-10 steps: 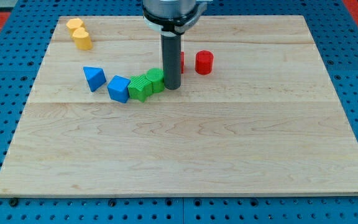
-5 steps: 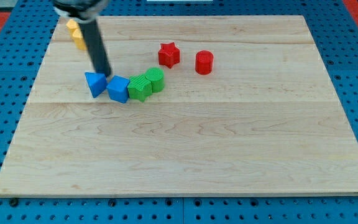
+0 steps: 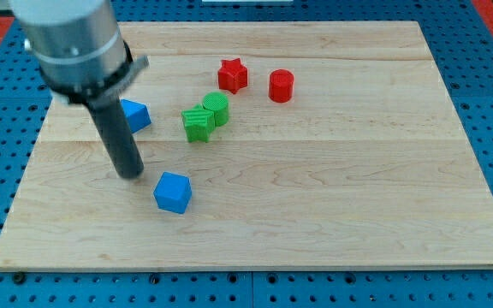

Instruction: Push the blue cube diagonal to blue triangle

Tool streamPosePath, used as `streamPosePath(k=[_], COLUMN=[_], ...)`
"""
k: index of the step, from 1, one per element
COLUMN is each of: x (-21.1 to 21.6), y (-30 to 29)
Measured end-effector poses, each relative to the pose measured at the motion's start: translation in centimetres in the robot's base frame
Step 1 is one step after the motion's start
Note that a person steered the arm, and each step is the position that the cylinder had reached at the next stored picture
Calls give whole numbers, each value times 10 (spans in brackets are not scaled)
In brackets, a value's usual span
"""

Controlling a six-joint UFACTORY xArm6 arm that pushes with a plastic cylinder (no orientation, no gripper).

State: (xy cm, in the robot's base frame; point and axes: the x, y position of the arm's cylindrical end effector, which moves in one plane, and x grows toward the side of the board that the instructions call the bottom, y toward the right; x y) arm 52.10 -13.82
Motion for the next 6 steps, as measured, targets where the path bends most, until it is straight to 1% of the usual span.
streamPosePath(k=[1,2,3,4,5,6], x=[11,-17,-59,-105,-154,-133], y=[87,34,-92,-162,-109,-43])
